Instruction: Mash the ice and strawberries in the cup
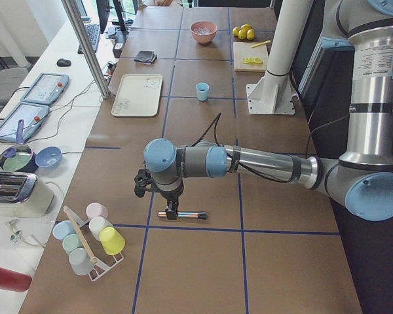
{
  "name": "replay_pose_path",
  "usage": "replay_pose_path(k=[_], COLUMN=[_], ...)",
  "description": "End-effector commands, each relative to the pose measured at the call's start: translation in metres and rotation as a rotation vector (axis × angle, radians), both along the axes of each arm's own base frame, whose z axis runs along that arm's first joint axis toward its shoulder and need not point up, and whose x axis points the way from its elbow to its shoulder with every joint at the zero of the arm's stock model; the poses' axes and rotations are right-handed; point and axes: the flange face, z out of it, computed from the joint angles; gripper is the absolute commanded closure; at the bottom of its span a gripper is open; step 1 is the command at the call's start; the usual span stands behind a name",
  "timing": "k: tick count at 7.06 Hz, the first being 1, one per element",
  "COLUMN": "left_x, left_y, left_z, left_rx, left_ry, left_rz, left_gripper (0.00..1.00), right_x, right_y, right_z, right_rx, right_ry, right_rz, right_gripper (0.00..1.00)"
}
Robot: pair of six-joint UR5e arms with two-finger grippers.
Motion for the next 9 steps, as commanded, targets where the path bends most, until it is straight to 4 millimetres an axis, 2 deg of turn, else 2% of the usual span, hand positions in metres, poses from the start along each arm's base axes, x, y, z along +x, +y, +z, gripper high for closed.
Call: replay_pose_path(k=[1, 2, 4, 5, 7, 9], left_x=[-0.002, -0.002, -0.001, -0.001, 0.000, -0.002], left_y=[0.015, 0.016, 0.018, 0.034, 0.044, 0.047], left_z=[-0.011, -0.012, -0.007, 0.006, 0.022, 0.017], left_rx=[0.022, 0.021, 0.016, 0.011, 0.021, 0.022], left_ry=[-0.034, -0.028, -0.029, -0.028, -0.023, -0.031], left_rz=[0.003, 0.003, 0.005, 0.007, 0.007, 0.000], left_gripper=[0.00, 0.00, 0.00, 0.00, 0.00, 0.00], right_x=[0.000, 0.000, 0.000, 0.000, 0.000, 0.000], right_y=[-0.001, 0.005, 0.006, 0.006, 0.006, 0.005], right_z=[0.000, 0.008, 0.010, 0.011, 0.012, 0.018], right_rx=[-0.004, -0.021, -0.026, -0.028, -0.029, -0.039], right_ry=[0.001, 0.002, 0.002, 0.002, 0.004, 0.008], right_rz=[0.002, 0.002, 0.002, 0.003, 0.002, 0.002], right_gripper=[0.00, 0.00, 0.00, 0.00, 0.00, 0.00])
